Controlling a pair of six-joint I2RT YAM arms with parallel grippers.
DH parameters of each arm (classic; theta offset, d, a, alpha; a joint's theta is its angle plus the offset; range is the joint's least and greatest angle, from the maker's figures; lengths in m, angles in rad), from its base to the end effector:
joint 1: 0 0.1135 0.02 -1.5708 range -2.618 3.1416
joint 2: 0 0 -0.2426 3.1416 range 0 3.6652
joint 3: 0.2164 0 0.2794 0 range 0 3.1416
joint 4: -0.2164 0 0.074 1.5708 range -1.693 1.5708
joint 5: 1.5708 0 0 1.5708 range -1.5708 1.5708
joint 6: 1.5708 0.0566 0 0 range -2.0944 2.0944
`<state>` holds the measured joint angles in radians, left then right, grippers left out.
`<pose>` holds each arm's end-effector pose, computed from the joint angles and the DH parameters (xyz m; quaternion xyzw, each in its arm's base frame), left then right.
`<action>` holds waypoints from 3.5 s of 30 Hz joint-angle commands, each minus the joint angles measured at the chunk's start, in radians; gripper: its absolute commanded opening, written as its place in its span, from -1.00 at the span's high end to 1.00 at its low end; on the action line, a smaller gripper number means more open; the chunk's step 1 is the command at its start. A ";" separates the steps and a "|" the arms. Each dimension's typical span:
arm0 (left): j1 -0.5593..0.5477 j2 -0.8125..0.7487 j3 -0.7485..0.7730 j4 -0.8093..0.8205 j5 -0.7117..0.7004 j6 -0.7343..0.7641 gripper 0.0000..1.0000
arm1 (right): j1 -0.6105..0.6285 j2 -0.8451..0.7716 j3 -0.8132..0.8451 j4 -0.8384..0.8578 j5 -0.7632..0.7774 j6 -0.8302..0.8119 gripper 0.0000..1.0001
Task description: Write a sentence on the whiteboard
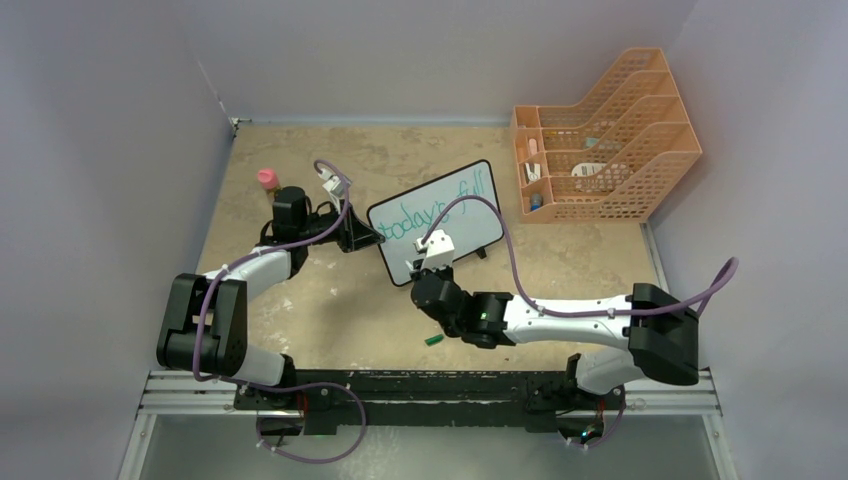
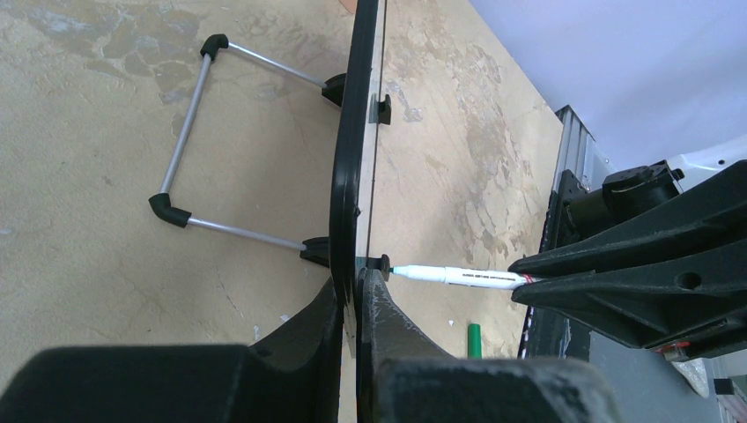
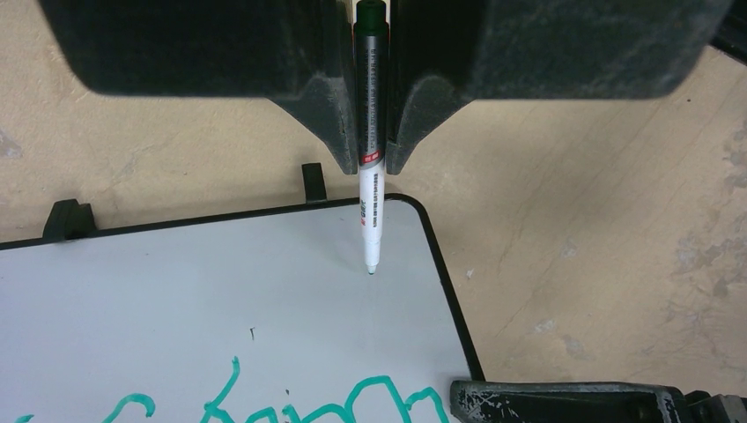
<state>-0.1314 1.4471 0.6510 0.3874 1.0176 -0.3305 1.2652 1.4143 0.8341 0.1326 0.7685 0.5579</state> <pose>0.3100 -0.0895 0.1600 0.1935 0.7530 -0.5061 0.3734 0.1418 0.3188 0.2041 -0.0845 0.8053 0.1959 0.5532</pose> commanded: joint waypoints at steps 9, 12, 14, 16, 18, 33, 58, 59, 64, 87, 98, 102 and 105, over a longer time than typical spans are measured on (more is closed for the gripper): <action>-0.004 -0.031 0.026 0.045 0.003 0.010 1.00 | 0.007 0.024 0.048 0.011 0.032 0.030 1.00; -0.004 -0.033 0.025 0.045 0.004 0.010 1.00 | 0.007 0.030 0.051 0.004 0.024 0.034 1.00; -0.004 -0.034 0.025 0.045 0.003 0.010 1.00 | 0.007 0.032 0.051 0.001 0.022 0.037 1.00; -0.004 -0.034 0.024 0.045 0.004 0.009 1.00 | 0.007 0.032 0.051 0.001 0.022 0.040 1.00; -0.004 -0.036 0.024 0.045 0.004 0.008 1.00 | 0.007 0.030 0.051 0.002 0.024 0.040 1.00; -0.005 -0.043 0.024 0.044 0.004 0.008 1.00 | 0.006 0.025 0.065 0.004 0.061 0.050 1.00; -0.005 -0.047 0.024 0.042 0.005 0.010 1.00 | 0.004 0.065 0.094 0.017 0.106 0.034 1.00; -0.005 -0.047 0.024 0.042 0.005 0.010 1.00 | 0.005 0.067 0.094 0.017 0.107 0.034 1.00; -0.005 -0.047 0.024 0.041 0.004 0.010 1.00 | 0.004 0.076 0.095 0.021 0.106 0.031 1.00; -0.005 -0.050 0.024 0.041 0.002 0.011 1.00 | 0.002 0.100 0.085 -0.024 0.046 0.043 1.00; -0.005 -0.051 0.024 0.038 0.000 0.013 1.00 | 0.000 0.083 0.067 -0.069 0.075 0.071 1.00; -0.005 -0.050 0.024 0.036 -0.002 0.015 1.00 | -0.005 0.081 0.065 -0.080 0.091 0.077 1.00; -0.005 -0.050 0.024 0.036 -0.001 0.016 1.00 | -0.010 0.076 0.066 -0.085 0.103 0.082 1.00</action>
<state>-0.1322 1.4338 0.6510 0.3862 1.0096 -0.3298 1.2625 1.5139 0.8883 0.0563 0.8200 0.6136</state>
